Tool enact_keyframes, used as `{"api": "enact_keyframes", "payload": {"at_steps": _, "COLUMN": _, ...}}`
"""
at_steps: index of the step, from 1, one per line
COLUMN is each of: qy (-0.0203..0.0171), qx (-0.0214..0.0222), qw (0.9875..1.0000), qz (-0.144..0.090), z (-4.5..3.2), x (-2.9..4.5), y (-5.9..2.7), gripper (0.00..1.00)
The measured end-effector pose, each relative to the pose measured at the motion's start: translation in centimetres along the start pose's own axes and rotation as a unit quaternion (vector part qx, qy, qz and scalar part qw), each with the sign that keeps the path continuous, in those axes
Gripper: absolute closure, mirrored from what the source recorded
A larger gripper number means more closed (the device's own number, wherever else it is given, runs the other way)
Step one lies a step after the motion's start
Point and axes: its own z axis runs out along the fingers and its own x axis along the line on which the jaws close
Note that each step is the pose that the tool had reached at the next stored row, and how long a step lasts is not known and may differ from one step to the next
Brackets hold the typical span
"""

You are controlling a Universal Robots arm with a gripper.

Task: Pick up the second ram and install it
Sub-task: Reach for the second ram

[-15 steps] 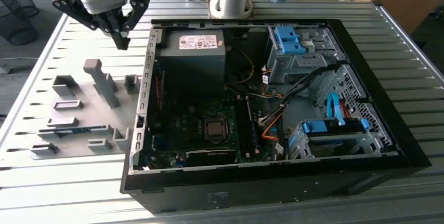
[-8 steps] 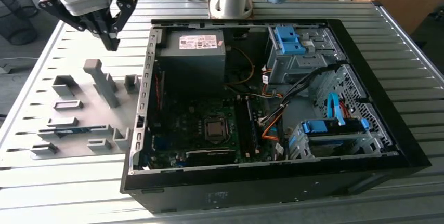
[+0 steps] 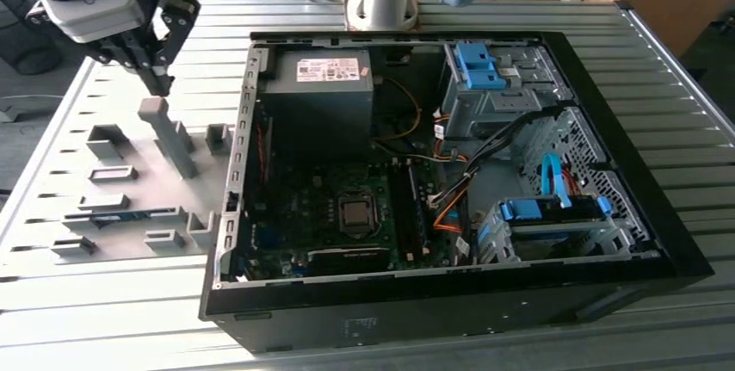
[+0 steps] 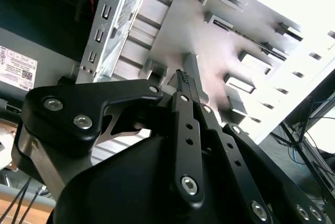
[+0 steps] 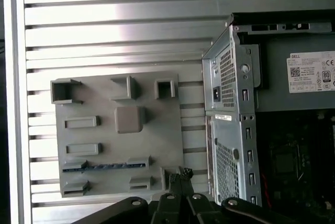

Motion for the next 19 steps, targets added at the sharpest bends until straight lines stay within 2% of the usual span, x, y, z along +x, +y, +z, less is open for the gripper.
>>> {"api": "enact_keyframes", "payload": {"at_steps": 9, "qy": 0.0000, "qx": 0.0000, "qw": 1.0000, "qz": 0.000, "z": -0.01, "x": 3.63, "y": -0.39, "gripper": 0.90}}
{"api": "enact_keyframes", "payload": {"at_steps": 19, "qy": 0.0000, "qx": 0.0000, "qw": 1.0000, "qz": 0.000, "z": -0.03, "x": 6.87, "y": -0.68, "gripper": 0.90}}
